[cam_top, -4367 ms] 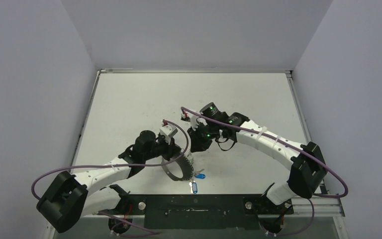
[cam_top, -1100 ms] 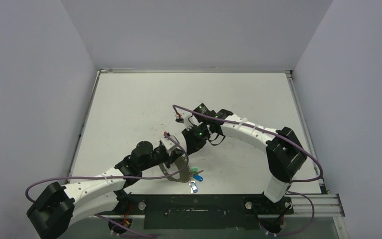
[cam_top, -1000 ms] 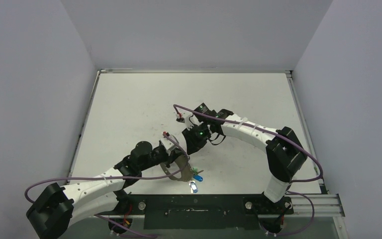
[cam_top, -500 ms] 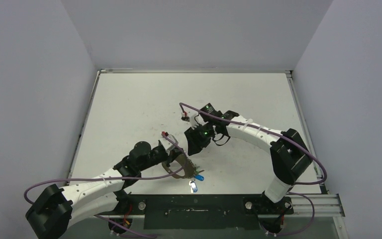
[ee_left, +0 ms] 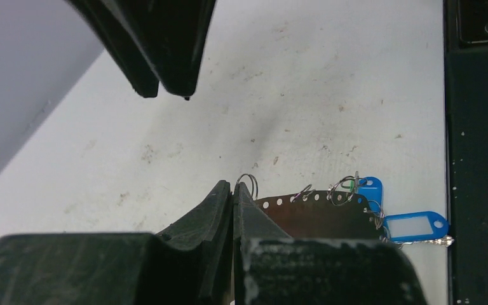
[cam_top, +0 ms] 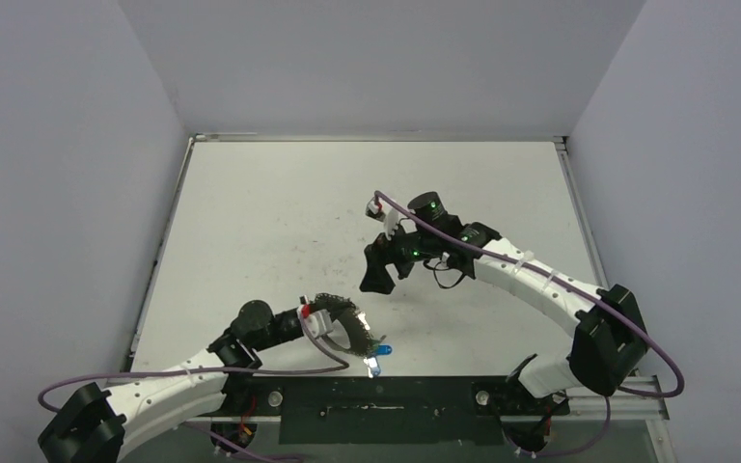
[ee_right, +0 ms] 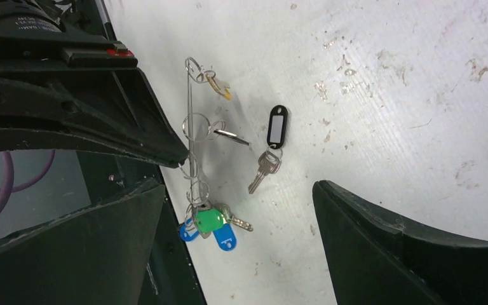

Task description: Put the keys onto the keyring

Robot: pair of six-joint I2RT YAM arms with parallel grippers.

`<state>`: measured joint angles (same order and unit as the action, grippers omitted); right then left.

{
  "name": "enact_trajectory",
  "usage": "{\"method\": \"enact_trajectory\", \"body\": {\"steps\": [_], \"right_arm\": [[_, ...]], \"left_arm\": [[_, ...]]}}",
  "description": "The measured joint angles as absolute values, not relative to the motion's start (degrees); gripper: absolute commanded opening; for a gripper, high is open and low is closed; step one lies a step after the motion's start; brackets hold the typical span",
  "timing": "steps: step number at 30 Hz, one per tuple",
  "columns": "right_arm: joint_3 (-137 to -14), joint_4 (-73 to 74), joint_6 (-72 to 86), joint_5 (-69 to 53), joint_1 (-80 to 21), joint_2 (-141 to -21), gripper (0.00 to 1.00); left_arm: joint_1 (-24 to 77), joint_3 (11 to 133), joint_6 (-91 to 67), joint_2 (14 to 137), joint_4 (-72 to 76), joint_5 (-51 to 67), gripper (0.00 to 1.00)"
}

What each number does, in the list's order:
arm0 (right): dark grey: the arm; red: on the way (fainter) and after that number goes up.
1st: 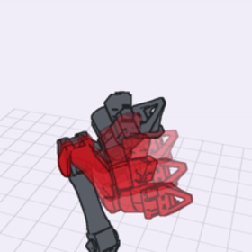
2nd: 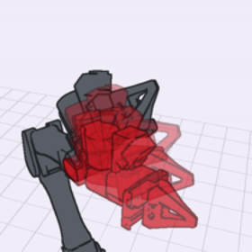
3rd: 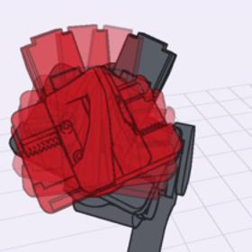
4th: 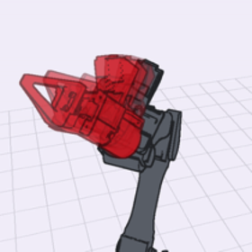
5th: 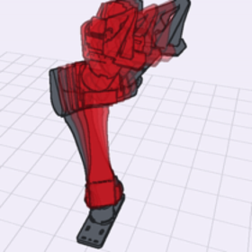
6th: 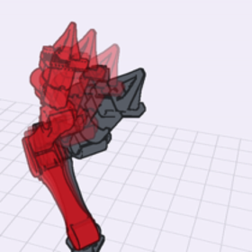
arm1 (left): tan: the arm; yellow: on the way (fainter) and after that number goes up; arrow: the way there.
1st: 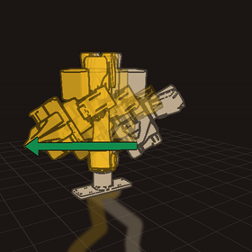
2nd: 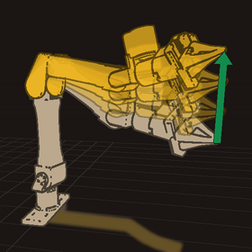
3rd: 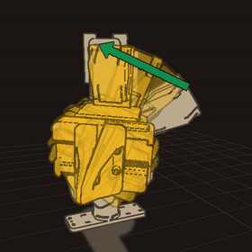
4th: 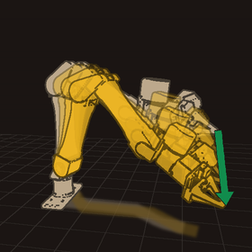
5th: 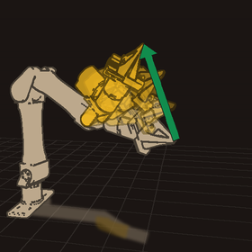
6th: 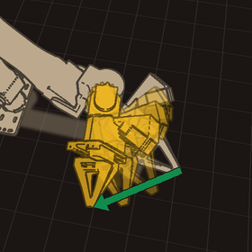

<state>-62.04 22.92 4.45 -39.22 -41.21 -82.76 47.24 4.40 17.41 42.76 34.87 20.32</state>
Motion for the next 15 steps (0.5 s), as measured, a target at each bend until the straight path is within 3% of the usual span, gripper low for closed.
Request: {"method": "enact_trajectory", "body": {"steps": [4, 15], "right_arm": [[-61.2, 20.8, 4.8, -39.2, -41.2, -80.6, 1.0], [-55.3, 16.1, 4.7, -28.8, -41.1, -69.5, 1.0]], "left_arm": [[47.7, 2.4, 24.2, 38.7, 36.4, 23.3, 0.0], [48.3, 0.6, 34.3, 30.8, 36.1, 27.0, 0.0]]}}
